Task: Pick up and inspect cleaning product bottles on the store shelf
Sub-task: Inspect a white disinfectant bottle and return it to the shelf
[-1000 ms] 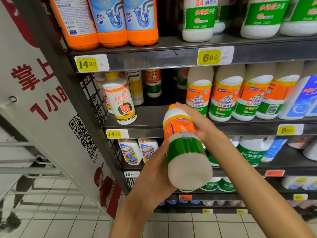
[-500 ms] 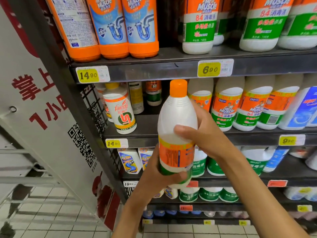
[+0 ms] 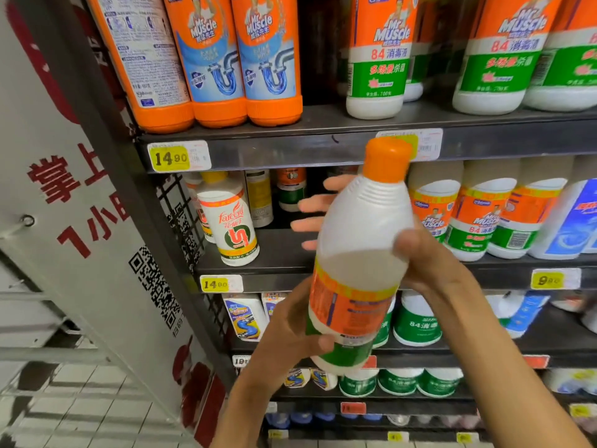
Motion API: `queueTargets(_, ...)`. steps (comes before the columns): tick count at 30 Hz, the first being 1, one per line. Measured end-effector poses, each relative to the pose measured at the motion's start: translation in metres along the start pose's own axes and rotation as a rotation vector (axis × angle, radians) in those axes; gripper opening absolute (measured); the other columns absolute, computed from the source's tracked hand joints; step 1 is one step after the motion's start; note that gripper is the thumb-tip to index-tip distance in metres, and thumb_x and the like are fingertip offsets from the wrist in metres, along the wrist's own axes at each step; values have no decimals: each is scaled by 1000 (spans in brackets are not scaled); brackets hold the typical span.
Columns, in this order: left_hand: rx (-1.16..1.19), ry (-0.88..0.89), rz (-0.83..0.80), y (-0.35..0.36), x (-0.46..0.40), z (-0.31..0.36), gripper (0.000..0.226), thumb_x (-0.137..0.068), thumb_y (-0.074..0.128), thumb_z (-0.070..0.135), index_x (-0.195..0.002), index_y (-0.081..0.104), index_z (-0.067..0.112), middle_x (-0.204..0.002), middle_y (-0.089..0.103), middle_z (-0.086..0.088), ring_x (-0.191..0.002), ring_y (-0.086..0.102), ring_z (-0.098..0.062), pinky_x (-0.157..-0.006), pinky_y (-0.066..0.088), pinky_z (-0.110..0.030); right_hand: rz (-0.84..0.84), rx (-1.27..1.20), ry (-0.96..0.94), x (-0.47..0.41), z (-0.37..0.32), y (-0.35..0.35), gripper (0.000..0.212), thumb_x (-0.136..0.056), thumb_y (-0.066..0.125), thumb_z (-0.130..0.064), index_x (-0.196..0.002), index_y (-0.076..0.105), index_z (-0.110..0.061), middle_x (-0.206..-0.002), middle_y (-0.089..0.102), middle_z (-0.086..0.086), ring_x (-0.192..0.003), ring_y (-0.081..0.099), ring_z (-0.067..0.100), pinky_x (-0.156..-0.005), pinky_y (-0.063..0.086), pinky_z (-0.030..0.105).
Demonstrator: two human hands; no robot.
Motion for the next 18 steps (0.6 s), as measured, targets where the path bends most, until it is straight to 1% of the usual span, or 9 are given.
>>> queueTargets(1, 34, -20, 28, 5, 0, -3, 85, -52, 84, 57, -123, 56, 18, -115, 70, 1, -108, 65, -17, -84, 53, -26, 42, -42, 2, -3, 4, -2, 79, -50, 85, -54, -116, 60, -18, -106, 71, 3, -99, 67, 22, -84, 55, 39)
queueTargets(3, 71, -52, 169, 7, 0, -7, 81, -52, 77, 69, -119, 59, 27, -114, 70, 7, -108, 64, -12, -82, 55, -27, 180, 11, -21, -6, 5, -4, 62, -57, 83, -46, -110, 64, -18, -99, 73, 4, -92, 69, 20, -74, 56, 31)
queueTargets(5, 32, -29, 261, 8, -3, -6, 79, -59, 66, 78, -123, 56, 34, -122, 65, 12, -117, 58, -8, -94, 49, -31, 379, 123, -40, -6, 4, -7, 45, -65, 77, -38, -105, 65, -22, -95, 74, 2, -87, 71, 17, -68, 55, 27)
queueTargets(7, -77, -1, 280, 12, -8, -1, 84, -57, 62, 81, -122, 48, 30, -115, 64, 26, -110, 58, 6, -91, 49, -19, 524, 180, -31, -4, 7, -7, 43, -69, 74, -40, -107, 64, -23, -95, 73, -1, -86, 71, 14, -66, 55, 26)
queueTargets(9, -112, 4, 341, 15, -11, 1, 83, -48, 66, 81, -111, 50, 30, -97, 66, 35, -94, 62, 12, -78, 52, -11, 548, 206, -3, -2, 12, -5, 52, -70, 70, -49, -114, 61, -25, -102, 72, -2, -90, 70, 14, -70, 57, 28)
queueTargets(11, -81, -2, 359, 16, -10, 1, 90, -39, 60, 90, -106, 53, 31, -90, 67, 35, -87, 64, 12, -69, 50, -7, 457, 210, 25, -3, 11, -4, 49, -78, 62, -52, -120, 58, -29, -109, 70, -4, -97, 68, 12, -73, 57, 26)
queueTargets(14, 113, -106, 256, 14, -9, -6, 91, -37, 57, 93, -103, 68, 32, -94, 73, 21, -91, 69, 0, -71, 54, -15, 396, 112, 81, -7, 11, -18, 42, -82, 57, -50, -119, 59, -30, -107, 71, -8, -98, 68, 8, -71, 54, 19)
queueTargets(16, 320, -210, 105, 16, -10, -10, 87, -43, 68, 83, -109, 72, 28, -103, 74, 0, -97, 70, -18, -81, 56, -33, 338, -55, 135, -7, 22, -22, 45, -77, 68, -51, -114, 65, -27, -108, 72, -2, -102, 67, 15, -76, 56, 26)
queueTargets(18, 465, -321, 65, 15, -11, -22, 103, -43, 78, 73, -124, 62, 13, -111, 69, -16, -101, 65, -32, -96, 47, -48, 277, -243, 187, -7, 37, -19, 61, -62, 81, -51, -113, 68, -20, -115, 69, 11, -108, 65, 26, -88, 55, 38)
Point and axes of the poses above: each hand's wrist, its own x-axis away from the middle knuckle, its own y-axis out of the palm, z = x × y, the point moved 5 cm from there along -x, towards the middle knuckle
